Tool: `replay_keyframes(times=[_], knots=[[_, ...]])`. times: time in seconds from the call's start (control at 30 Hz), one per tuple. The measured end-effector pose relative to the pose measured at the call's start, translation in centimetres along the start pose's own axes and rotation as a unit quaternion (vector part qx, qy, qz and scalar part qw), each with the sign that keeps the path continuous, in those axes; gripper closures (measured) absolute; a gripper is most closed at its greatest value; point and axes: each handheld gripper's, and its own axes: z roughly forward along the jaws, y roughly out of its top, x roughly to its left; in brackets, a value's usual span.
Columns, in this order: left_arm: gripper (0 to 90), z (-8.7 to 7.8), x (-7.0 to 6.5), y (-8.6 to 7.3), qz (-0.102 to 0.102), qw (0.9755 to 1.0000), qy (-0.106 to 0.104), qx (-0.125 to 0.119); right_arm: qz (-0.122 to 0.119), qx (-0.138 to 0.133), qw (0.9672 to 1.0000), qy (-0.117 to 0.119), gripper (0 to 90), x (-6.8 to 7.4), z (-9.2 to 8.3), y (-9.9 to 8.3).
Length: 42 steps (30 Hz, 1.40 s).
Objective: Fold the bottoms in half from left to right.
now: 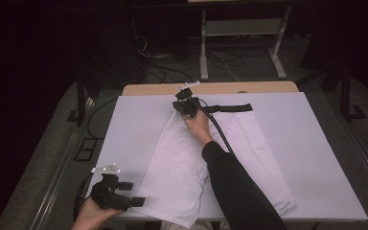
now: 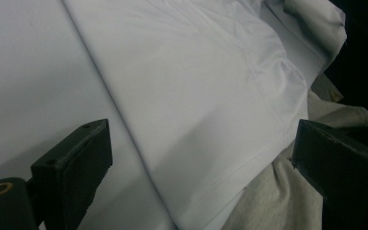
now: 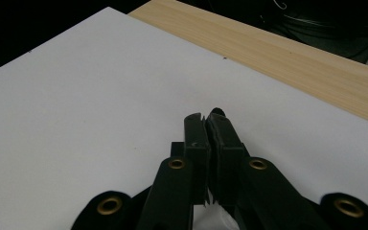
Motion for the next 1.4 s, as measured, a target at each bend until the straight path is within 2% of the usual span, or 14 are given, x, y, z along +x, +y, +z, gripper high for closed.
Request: replay_keyframes(times=[0.13, 0.4, 0.67, 0.77, 1.0, 1.13, 1.23, 1.4], knots=[[12.5, -0.2, 0.0, -0.4, -0.004, 1.0000, -0.002, 0.003, 0.001, 0.000, 1.0000, 0.000, 85.7, 0.0, -0.1, 0.0], [19.0, -0.6, 0.1, -1.0, -0.013, 0.9998, -0.005, 0.011, 0.003, -0.003, 1.0000, 0.002, 85.7, -0.1, -0.1, 0.0], [29.0, -0.3, 0.3, -1.6, -0.022, 0.9994, -0.012, 0.026, 0.004, -0.005, 1.0000, 0.003, 85.7, -0.2, -0.1, 0.0], [38.0, -0.2, 0.4, -1.6, -0.025, 0.9992, -0.014, 0.027, 0.004, -0.005, 1.0000, 0.004, 85.7, -0.2, -0.1, 0.0], [65.9, 0.1, 0.7, -1.7, -0.025, 0.9988, -0.020, 0.036, 0.005, -0.008, 0.9999, 0.006, 85.7, -0.3, -0.2, 0.0], [80.2, 0.4, 1.1, -1.7, -0.035, 0.9980, -0.029, 0.043, 0.006, -0.008, 0.9999, 0.009, 85.7, -0.4, -0.3, -0.1], [85.7, 0.6, 1.0, -1.7, -0.025, 0.9981, -0.032, 0.046, 0.008, -0.010, 0.9999, 0.011, 85.7, -0.4, -0.3, -0.1], [86.8, 0.5, 0.4, -1.3, 0.004, 0.9982, -0.032, 0.050, 0.008, -0.011, 0.9998, 0.015, 85.8, -0.4, -0.5, -0.1]])
